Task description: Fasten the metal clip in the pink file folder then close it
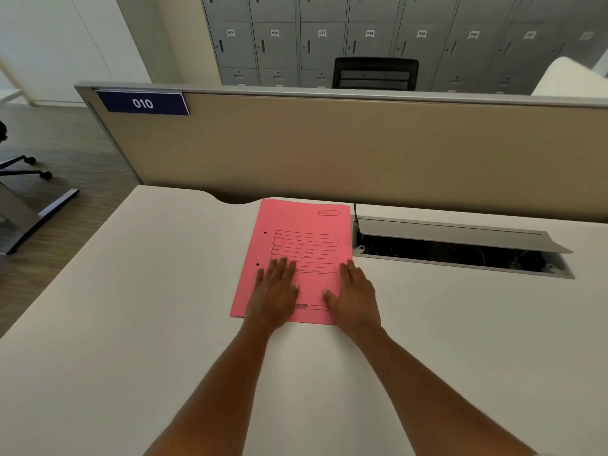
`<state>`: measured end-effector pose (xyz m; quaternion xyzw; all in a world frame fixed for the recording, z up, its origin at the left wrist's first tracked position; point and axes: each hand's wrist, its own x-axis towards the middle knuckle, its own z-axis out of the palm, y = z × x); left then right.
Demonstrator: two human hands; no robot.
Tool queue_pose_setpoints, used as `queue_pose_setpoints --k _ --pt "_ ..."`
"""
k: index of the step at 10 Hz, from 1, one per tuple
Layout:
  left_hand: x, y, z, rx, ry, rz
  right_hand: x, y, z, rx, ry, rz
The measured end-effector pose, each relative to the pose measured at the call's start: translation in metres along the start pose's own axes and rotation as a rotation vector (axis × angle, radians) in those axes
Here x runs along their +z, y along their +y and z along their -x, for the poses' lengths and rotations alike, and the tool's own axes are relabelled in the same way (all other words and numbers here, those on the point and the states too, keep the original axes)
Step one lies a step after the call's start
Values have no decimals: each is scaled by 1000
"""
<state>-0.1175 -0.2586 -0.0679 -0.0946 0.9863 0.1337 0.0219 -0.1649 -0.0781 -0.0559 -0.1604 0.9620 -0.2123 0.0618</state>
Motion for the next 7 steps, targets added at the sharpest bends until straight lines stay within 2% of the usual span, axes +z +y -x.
queue_pose_setpoints --k 1,3,7 --pt "14 6 11 40 -17 -57 17 -1 9 -39 -58 75" --pt "23 10 15 37 14 -96 35 12 11 -83 -45 183" --pt "12 19 19 65 21 -58 18 15 15 -66 -57 102"
